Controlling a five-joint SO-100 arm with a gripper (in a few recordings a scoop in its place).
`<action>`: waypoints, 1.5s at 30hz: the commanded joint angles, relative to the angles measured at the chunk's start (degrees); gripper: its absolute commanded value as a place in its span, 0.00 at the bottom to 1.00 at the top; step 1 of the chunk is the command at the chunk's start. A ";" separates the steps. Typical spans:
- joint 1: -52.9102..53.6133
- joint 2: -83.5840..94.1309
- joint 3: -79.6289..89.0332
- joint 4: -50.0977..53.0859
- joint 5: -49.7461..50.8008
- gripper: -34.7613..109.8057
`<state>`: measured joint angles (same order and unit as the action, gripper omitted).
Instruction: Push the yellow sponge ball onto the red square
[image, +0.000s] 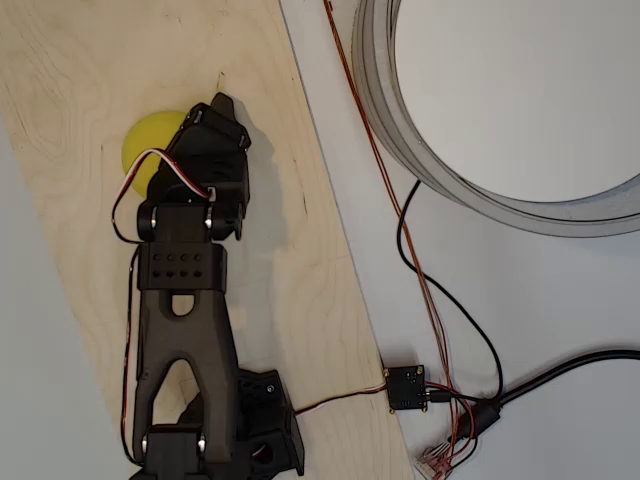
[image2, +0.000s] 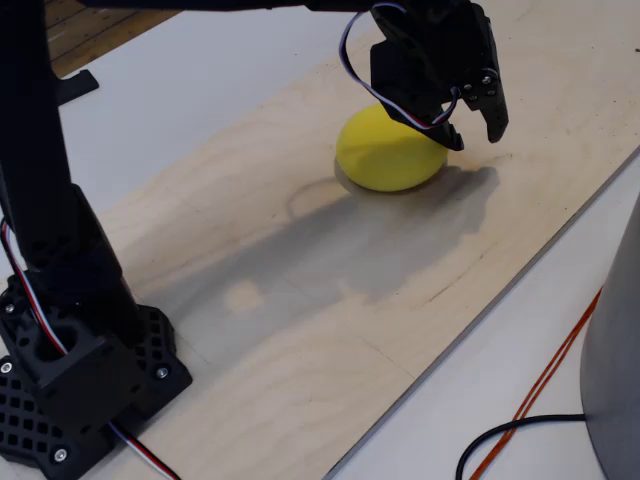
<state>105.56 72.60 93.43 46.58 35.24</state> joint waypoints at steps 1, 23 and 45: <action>-0.44 1.05 -0.79 -0.18 -0.26 0.32; -6.42 15.12 -15.64 -1.32 -19.42 0.32; -8.96 17.23 -18.63 -22.59 -29.88 0.24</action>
<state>96.59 86.04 76.64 24.87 4.75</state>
